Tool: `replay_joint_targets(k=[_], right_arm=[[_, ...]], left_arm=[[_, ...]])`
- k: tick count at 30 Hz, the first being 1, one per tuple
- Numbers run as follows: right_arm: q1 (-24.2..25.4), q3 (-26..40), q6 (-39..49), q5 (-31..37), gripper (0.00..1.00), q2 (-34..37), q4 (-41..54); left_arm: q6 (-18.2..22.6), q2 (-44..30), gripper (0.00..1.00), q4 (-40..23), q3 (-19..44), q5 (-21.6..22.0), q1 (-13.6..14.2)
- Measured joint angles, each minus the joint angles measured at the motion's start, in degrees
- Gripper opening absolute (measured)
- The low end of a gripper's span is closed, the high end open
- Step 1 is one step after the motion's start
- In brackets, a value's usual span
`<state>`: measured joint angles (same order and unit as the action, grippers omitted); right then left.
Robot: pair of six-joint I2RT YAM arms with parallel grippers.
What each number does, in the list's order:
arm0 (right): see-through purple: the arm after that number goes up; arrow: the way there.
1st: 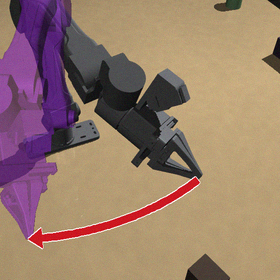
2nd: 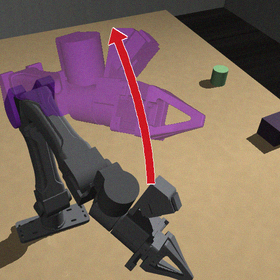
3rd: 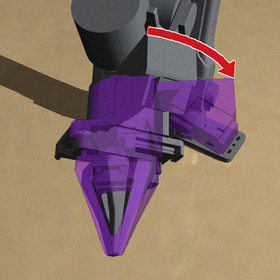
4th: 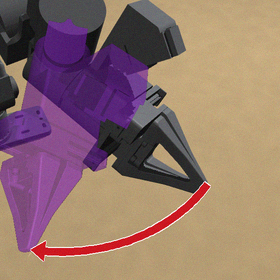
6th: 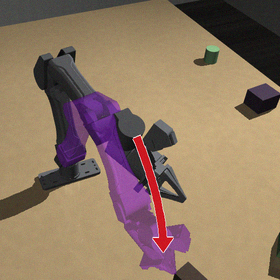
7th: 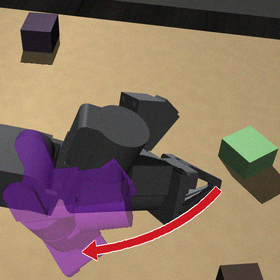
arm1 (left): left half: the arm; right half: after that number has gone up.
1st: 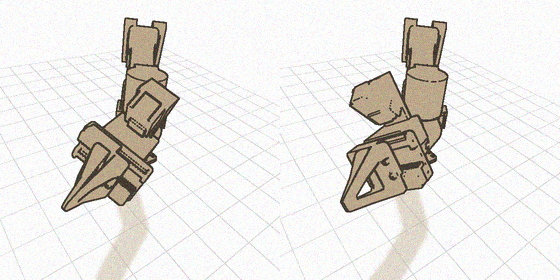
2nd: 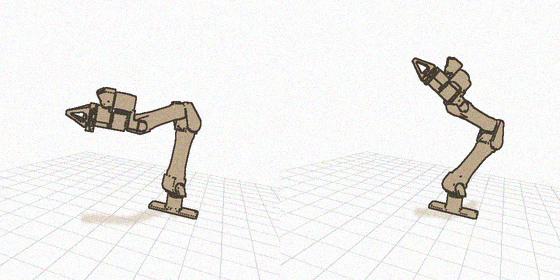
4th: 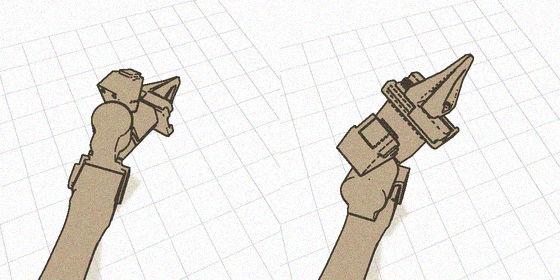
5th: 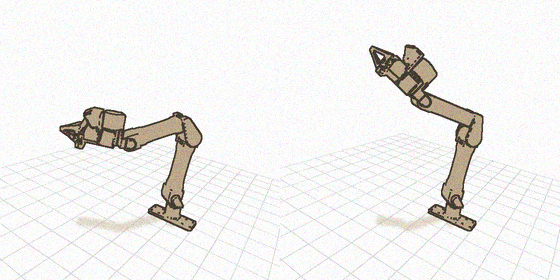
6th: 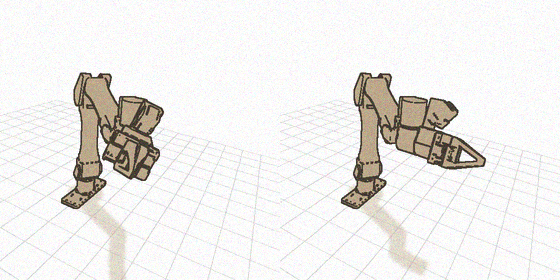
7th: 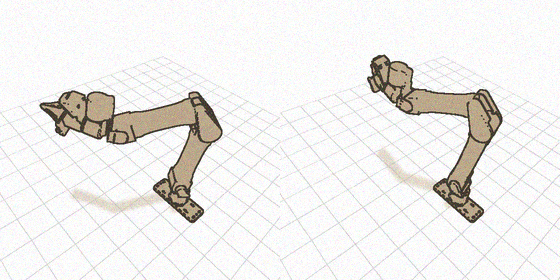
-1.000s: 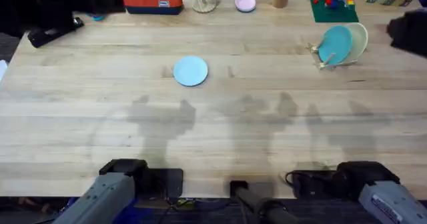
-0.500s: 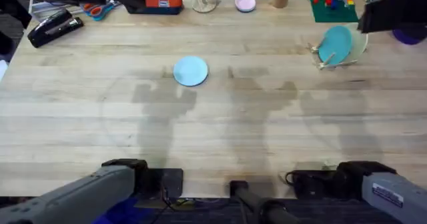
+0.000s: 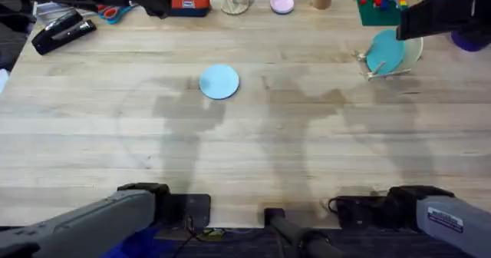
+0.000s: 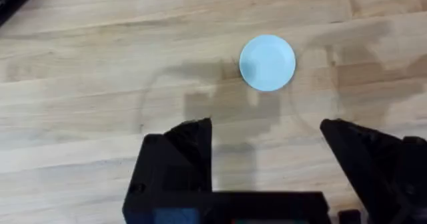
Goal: Pick up the plates from the table one by one and place each into a slot on the dish rack.
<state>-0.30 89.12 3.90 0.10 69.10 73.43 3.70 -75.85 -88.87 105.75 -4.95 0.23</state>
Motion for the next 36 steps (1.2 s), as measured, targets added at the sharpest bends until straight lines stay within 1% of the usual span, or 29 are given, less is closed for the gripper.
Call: replay_joint_targets(k=[11, 12, 14, 16, 17, 18, 20, 24, 30, 32, 36], right_arm=[[0.0, 0.0, -0.5, 0.0, 0.993, 0.0, 0.1], [0.0, 0.0, -0.5, 0.0, 0.994, 0.0, 0.1], [0.0, 0.0, -0.5, 0.0, 0.995, 0.0, 0.1], [0.0, 0.0, -0.5, 0.0, 0.995, 0.0, 0.1], [0.0, 0.0, -0.5, 0.0, 0.993, 0.0, 0.1], [0.0, 0.0, -0.5, 0.0, 0.993, 0.0, 0.1], [0.0, 0.0, -0.5, 0.0, 0.995, 0.0, 0.1], [0.0, 0.0, -0.5, 0.0, 0.994, 0.0, 0.1], [0.0, 0.0, -0.5, 0.0, 0.994, 0.0, 0.1], [0.0, 0.0, -0.5, 0.0, 0.994, 0.0, 0.1], [0.0, 0.0, -0.5, 0.0, 0.994, 0.0, 0.1]], left_arm=[[0.0, 0.0, 0.987, -0.4, 0.0, 0.0, 0.0], [-0.1, 0.0, 0.894, -0.4, 0.0, 0.0, 0.0], [0.0, 0.0, 0.559, -0.3, 0.0, 0.0, 0.0], [0.0, 0.0, 0.272, -0.4, 0.0, 0.0, 0.0], [0.0, 0.0, 0.106, -0.5, 0.0, 0.0, 0.0], [0.1, 0.0, 0.065, -0.5, 0.0, 0.0, 0.0], [0.0, 0.0, 0.042, -0.8, 0.0, 0.0, 0.0], [0.0, 0.0, 0.040, -1.9, 0.0, -0.6, 0.0], [0.0, 0.0, 0.040, -1.6, 0.0, -5.0, -0.2], [0.0, -0.1, 0.042, -1.6, 0.0, -7.5, -1.2], [0.8, -1.7, 0.042, -1.7, 0.1, -13.0, -5.5]])
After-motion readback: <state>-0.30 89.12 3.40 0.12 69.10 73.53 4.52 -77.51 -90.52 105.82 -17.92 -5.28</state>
